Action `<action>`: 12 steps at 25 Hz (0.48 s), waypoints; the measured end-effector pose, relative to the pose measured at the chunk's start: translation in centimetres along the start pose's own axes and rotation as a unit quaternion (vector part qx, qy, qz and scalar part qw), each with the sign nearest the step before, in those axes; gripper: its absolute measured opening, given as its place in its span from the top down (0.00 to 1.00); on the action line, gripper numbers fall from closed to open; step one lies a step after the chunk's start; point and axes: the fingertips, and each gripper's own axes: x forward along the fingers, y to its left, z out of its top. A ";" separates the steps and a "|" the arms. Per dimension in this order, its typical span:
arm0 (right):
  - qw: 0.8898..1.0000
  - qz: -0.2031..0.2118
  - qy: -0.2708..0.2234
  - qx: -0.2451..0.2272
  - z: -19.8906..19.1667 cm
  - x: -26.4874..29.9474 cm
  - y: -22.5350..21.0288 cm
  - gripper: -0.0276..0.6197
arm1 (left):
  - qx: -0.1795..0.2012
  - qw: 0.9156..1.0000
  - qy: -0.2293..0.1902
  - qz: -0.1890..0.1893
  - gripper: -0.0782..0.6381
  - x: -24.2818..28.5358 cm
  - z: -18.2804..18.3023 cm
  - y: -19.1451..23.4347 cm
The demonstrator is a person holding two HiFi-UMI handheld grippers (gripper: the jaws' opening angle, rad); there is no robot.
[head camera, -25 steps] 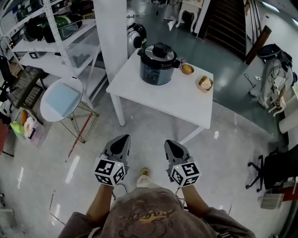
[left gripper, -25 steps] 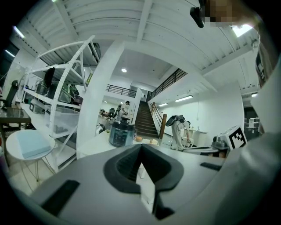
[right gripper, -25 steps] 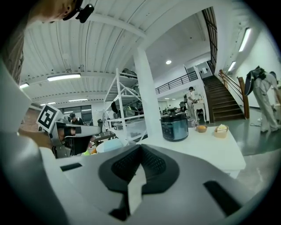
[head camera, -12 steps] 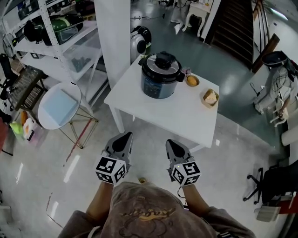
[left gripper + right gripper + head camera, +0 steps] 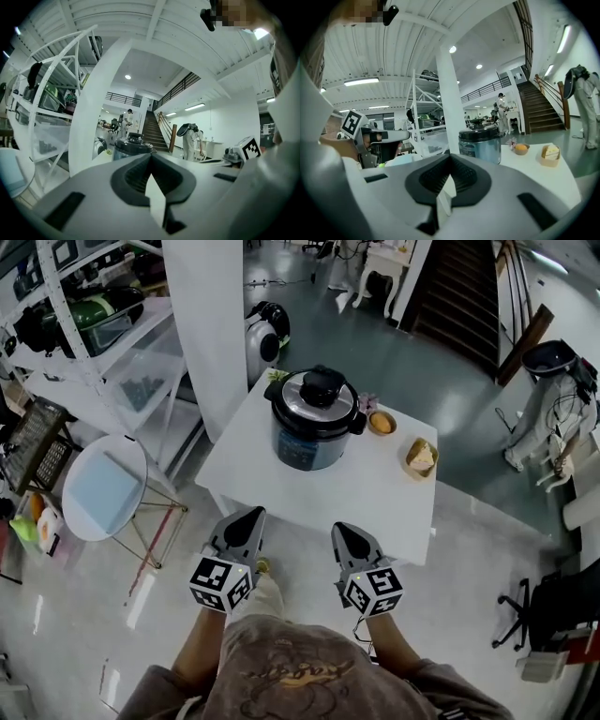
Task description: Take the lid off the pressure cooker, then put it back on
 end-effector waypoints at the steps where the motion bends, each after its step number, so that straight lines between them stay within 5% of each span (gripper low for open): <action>1: 1.000 -0.004 -0.002 0.001 0.4 0.9 -0.5 0.96 | 0.001 1.000 0.000 -0.004 0.89 1.0 0.3 0.6; 12: 0.998 -0.050 -0.017 0.015 4.8 8.5 -4.8 0.96 | 0.012 0.997 0.015 -0.073 0.89 11.3 3.8 6.1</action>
